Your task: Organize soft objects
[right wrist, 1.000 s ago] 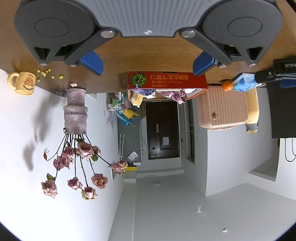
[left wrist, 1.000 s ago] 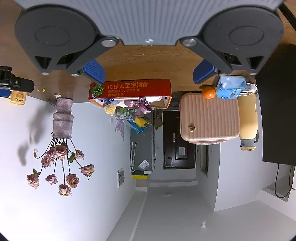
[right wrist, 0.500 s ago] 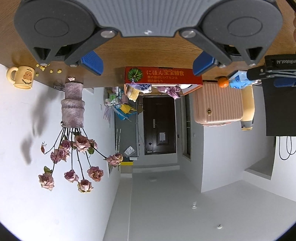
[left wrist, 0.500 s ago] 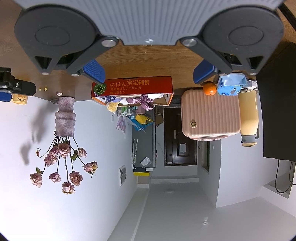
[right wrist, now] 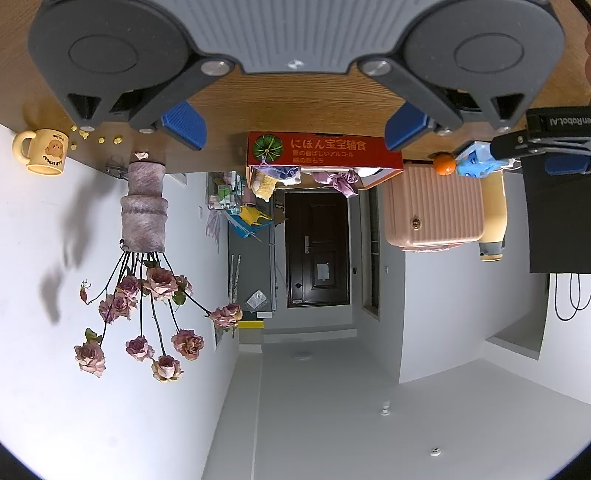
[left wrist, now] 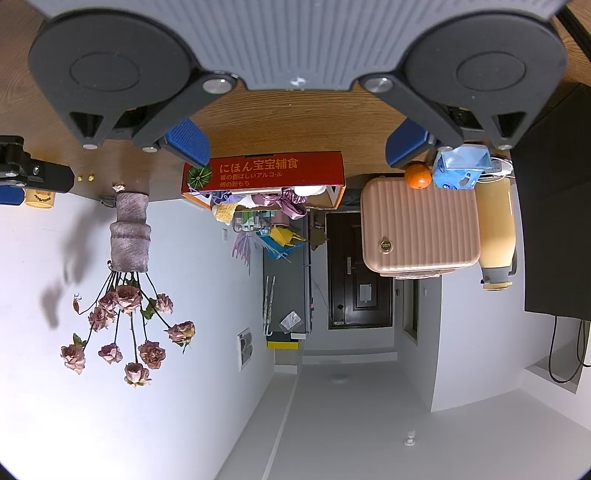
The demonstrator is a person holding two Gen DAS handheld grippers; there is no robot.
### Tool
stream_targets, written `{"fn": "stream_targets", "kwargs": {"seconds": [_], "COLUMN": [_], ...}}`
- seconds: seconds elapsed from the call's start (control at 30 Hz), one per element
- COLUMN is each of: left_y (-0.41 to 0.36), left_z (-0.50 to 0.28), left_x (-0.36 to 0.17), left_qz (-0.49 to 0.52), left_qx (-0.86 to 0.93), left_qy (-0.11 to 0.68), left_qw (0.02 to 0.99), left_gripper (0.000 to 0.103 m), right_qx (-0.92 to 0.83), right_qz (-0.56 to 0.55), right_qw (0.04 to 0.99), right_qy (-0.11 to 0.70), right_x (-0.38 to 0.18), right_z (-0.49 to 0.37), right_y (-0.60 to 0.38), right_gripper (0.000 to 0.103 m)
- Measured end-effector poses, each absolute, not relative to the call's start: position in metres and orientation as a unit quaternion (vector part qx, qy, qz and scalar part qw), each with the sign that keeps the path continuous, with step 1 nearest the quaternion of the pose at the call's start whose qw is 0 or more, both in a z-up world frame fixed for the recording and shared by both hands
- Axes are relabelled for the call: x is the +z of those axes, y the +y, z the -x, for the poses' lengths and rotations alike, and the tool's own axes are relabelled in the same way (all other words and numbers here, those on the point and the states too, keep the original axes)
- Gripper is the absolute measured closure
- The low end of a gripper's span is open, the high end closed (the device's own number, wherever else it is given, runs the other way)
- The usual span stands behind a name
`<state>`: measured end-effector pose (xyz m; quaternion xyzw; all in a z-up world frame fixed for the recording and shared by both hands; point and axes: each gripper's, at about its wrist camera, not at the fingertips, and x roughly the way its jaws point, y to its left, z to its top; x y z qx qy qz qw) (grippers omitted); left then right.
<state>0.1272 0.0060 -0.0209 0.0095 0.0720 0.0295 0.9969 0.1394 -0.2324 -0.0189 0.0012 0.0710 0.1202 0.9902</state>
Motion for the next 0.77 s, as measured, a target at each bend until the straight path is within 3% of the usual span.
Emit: {"fn": "stream_targets", "kwargs": {"seconds": [0.77], "left_y": [0.0091], "left_z": [-0.1279], "left_x": [-0.0237], "left_qz": [-0.010], "left_qx": [0.021], "left_qy": [0.072], "left_qw": [0.997], "left_gripper": [0.000], "right_qx": [0.119], "right_qz": [0.004], "right_qw": [0.990], "right_qy": [0.079], "right_x": [-0.0207], "right_z": [-0.1438], "right_y": [-0.2280], "right_gripper": [0.000]}}
